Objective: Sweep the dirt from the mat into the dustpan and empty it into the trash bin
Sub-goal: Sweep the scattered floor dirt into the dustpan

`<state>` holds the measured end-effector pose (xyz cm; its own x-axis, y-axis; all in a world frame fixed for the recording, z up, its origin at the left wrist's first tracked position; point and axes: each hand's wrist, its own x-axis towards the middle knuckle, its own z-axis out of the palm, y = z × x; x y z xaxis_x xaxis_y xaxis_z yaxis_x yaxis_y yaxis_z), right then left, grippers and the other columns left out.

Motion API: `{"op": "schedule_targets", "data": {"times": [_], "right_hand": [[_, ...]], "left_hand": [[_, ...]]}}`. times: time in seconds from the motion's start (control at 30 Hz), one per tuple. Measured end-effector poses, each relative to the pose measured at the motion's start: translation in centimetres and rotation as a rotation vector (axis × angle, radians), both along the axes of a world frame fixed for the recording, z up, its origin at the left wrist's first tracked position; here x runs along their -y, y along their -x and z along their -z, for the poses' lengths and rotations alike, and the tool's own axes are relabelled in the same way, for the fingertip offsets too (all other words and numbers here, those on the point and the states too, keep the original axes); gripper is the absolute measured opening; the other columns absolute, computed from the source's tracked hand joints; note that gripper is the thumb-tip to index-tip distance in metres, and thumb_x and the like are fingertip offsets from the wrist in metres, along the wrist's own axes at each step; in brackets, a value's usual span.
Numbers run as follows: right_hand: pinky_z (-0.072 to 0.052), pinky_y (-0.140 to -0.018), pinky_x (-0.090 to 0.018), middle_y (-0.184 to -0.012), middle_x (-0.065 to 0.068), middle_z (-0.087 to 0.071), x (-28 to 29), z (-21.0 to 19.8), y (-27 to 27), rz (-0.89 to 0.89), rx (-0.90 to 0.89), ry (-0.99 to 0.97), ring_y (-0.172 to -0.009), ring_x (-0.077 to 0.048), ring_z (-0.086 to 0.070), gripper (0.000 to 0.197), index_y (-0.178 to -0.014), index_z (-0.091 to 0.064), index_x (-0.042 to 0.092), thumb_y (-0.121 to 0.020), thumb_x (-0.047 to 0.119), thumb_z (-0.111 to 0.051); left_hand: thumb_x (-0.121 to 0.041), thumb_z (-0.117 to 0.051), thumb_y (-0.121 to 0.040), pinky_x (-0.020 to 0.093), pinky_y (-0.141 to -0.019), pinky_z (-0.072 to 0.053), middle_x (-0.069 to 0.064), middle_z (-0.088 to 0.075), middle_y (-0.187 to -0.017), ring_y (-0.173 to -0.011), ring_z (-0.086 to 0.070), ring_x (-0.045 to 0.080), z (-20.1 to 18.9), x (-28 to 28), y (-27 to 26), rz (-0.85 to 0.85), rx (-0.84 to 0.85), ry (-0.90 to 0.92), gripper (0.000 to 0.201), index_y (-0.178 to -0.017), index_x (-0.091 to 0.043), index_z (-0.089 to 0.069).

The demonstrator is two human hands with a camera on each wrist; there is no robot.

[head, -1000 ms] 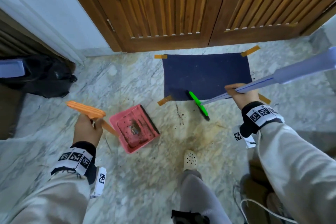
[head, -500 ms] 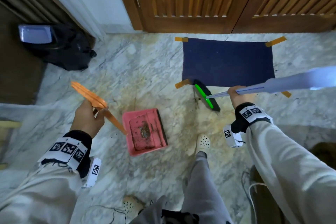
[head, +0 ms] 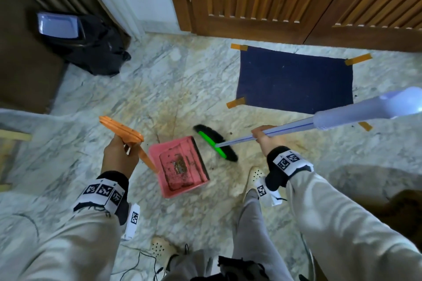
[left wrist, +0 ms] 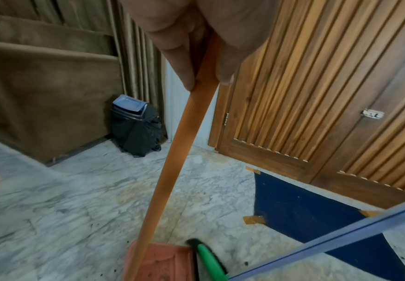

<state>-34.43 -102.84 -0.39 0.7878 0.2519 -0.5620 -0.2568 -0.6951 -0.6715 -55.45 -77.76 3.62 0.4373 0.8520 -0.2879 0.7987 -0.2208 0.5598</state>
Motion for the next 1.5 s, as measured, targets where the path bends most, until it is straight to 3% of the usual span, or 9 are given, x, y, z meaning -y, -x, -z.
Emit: {"op": "schedule_targets", "data": {"times": [0.27, 0.4, 0.53, 0.8, 0.93, 1.07, 1.13, 1.3, 1.5], "right_hand": [[-0.050, -0.067, -0.046, -0.068, -0.028, -0.053, -3.5, -0.2, 1.0, -0.052, 0.002, -0.056, -0.068, -0.041, -0.056, 0.031, -0.067, -0.053, -0.006, -0.081, 0.021, -0.056], [-0.057, -0.067, -0.054, -0.062, -0.017, -0.061, -1.8, -2.7, -4.5, 0.253, 0.107, -0.136, -0.061, -0.037, -0.063, 0.026, -0.063, -0.061, -0.008, -0.061, 0.018, -0.062], [-0.059, -0.066, -0.051, -0.040, -0.001, -0.060, 1.2, -6.9, -9.2, 0.449, 0.140, -0.173, -0.058, -0.031, -0.064, 0.010, -0.055, -0.060, 0.005, -0.054, 0.015, -0.060], [-0.060, -0.067, -0.046, -0.059, -0.009, -0.060, 7.9, -10.8, -16.2, 0.600, 0.374, -0.073, -0.057, -0.029, -0.065, 0.005, -0.054, -0.058, 0.012, -0.055, 0.017, -0.060], [-0.058, -0.064, -0.050, -0.060, -0.009, -0.060, 8.6, -6.3, -17.2, 0.516, 0.340, 0.073, -0.066, -0.035, -0.065, 0.019, -0.049, -0.056, 0.014, -0.056, 0.029, -0.066], [-0.028, -0.049, -0.032, -0.055, -0.016, -0.045, 5.7, -1.9, -13.1, 0.236, 0.300, 0.228, -0.063, -0.029, -0.047, 0.032, -0.053, -0.042, 0.004, -0.081, 0.016, -0.052], [-0.040, -0.056, -0.035, -0.067, -0.024, -0.054, 4.2, -0.1, -10.3, 0.219, 0.255, 0.118, -0.065, -0.031, -0.052, 0.024, -0.067, -0.056, -0.004, -0.081, 0.016, -0.055], [-0.055, -0.081, -0.045, -0.068, -0.004, -0.065, 1.8, 1.4, -5.6, 0.112, 0.042, -0.133, -0.080, -0.034, -0.065, 0.014, -0.062, -0.066, 0.018, -0.075, 0.016, -0.065], [-0.057, -0.054, -0.027, -0.062, -0.011, -0.060, 1.2, -2.2, -8.2, 0.198, 0.131, -0.211, -0.048, -0.011, -0.062, 0.024, -0.056, -0.060, 0.007, -0.077, -0.005, -0.061]], "left_hand": [[-0.008, -0.055, -0.088, 0.039, -0.078, -0.048, 0.016, -0.063, -0.107, -0.097, -0.061, 0.034, 0.1, -1.2, 1.6, -0.096, 0.062, 0.010, 0.021, -0.109, -0.005, -0.053], [-0.008, -0.054, -0.089, 0.032, -0.071, -0.040, 0.006, -0.056, -0.093, -0.084, -0.055, 0.024, -1.0, -1.9, 2.1, -0.129, 0.078, -0.015, 0.014, -0.103, -0.009, -0.053], [-0.006, -0.054, -0.087, 0.032, -0.070, -0.038, 0.008, -0.056, -0.087, -0.079, -0.052, 0.022, -1.8, -2.1, 1.3, -0.043, 0.089, -0.081, 0.014, -0.101, -0.003, -0.053], [-0.002, -0.053, -0.087, 0.032, -0.075, -0.037, 0.016, -0.057, -0.094, -0.085, -0.053, 0.027, -1.2, -0.8, -2.9, 0.083, 0.081, -0.049, 0.020, -0.107, 0.003, -0.053], [-0.004, -0.054, -0.088, 0.034, -0.073, -0.039, 0.024, -0.063, -0.097, -0.091, -0.060, 0.038, 1.1, 0.9, -3.4, 0.107, 0.028, -0.014, 0.015, -0.101, 0.002, -0.056], [-0.008, -0.052, -0.090, 0.036, -0.073, -0.042, 0.021, -0.063, -0.099, -0.084, -0.058, 0.033, 1.6, 1.5, -3.8, 0.037, 0.014, -0.014, 0.015, -0.103, -0.003, -0.055], [-0.009, -0.054, -0.090, 0.039, -0.078, -0.046, 0.020, -0.063, -0.102, -0.088, -0.060, 0.034, 1.5, 1.3, -3.8, 0.019, 0.034, -0.005, 0.016, -0.105, -0.003, -0.055], [-0.008, -0.057, -0.088, 0.044, -0.083, -0.049, 0.022, -0.064, -0.102, -0.094, -0.061, 0.038, 1.8, 1.0, -3.7, -0.006, 0.058, -0.016, 0.018, -0.105, -0.002, -0.055], [-0.010, -0.053, -0.090, 0.039, -0.076, -0.048, 0.018, -0.064, -0.096, -0.091, -0.061, 0.035, 2.1, 0.5, -2.9, 0.001, 0.058, 0.002, 0.010, -0.100, -0.008, -0.053]]}}
